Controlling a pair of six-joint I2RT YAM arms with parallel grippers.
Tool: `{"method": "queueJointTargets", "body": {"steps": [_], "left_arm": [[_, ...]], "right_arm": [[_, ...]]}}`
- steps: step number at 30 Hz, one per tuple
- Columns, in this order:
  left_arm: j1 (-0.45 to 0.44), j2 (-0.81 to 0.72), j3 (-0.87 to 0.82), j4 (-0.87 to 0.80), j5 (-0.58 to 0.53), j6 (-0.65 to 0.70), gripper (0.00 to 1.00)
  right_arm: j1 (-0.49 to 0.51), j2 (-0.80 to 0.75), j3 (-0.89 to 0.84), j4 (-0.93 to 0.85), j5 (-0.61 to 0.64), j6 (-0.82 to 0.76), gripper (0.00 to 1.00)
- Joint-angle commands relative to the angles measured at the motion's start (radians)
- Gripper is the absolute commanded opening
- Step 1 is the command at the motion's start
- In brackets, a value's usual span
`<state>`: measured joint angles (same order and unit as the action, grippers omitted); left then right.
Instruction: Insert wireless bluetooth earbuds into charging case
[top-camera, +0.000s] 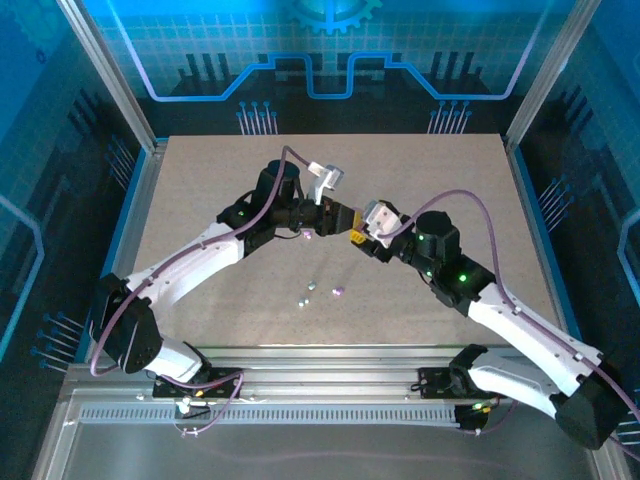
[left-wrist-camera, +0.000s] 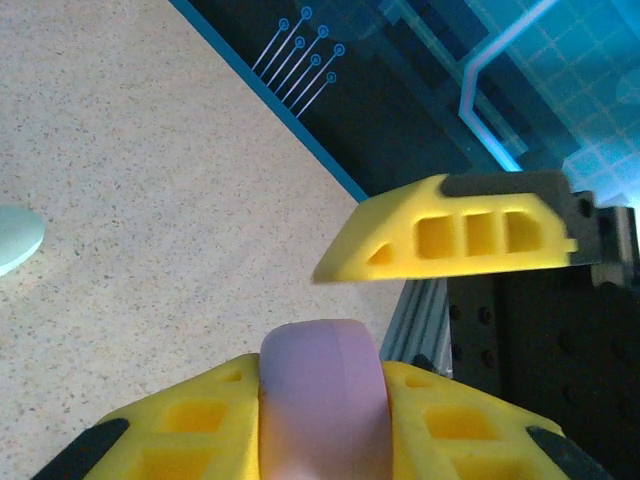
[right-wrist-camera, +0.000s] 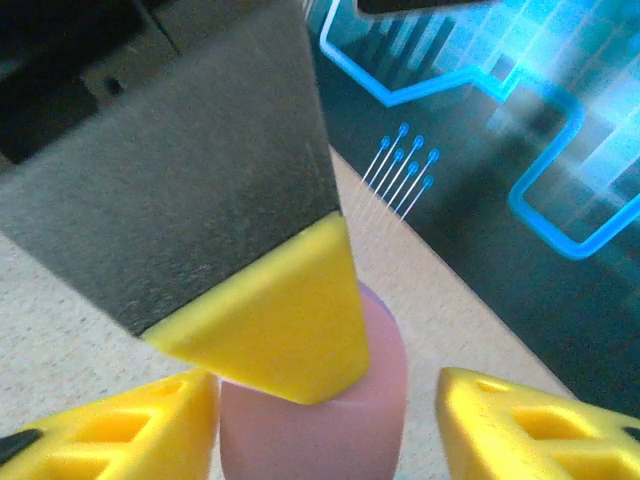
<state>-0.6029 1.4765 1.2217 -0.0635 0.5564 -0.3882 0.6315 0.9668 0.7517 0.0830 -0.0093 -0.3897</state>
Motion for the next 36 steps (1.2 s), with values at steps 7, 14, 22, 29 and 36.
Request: {"method": "queueJointTargets", "body": {"steps": [7, 14, 22, 29, 36], "left_arm": [[0.058, -0.083, -0.118, 0.319, 0.086, -0.355, 0.27], [0.065, -0.100, -0.158, 0.443, 0.088, -0.501, 0.27], [0.064, -0.113, -0.171, 0.464, 0.085, -0.542, 0.27], [0.064, -0.113, -0.173, 0.466, 0.077, -0.546, 0.27], [0.063, -0.119, -0.183, 0.450, 0.073, -0.544, 0.27]], "right_arm": [[-0.176, -0.024, -0.089, 0.231, -0.337, -0.052, 0.64], [-0.188, 0.024, -0.056, 0.311, -0.395, -0.045, 0.62], [-0.190, 0.090, -0.020, 0.438, -0.394, 0.036, 0.57], [-0.191, 0.087, -0.018, 0.453, -0.419, 0.053, 0.54], [-0.191, 0.084, -0.024, 0.472, -0.430, 0.069, 0.53]]}}
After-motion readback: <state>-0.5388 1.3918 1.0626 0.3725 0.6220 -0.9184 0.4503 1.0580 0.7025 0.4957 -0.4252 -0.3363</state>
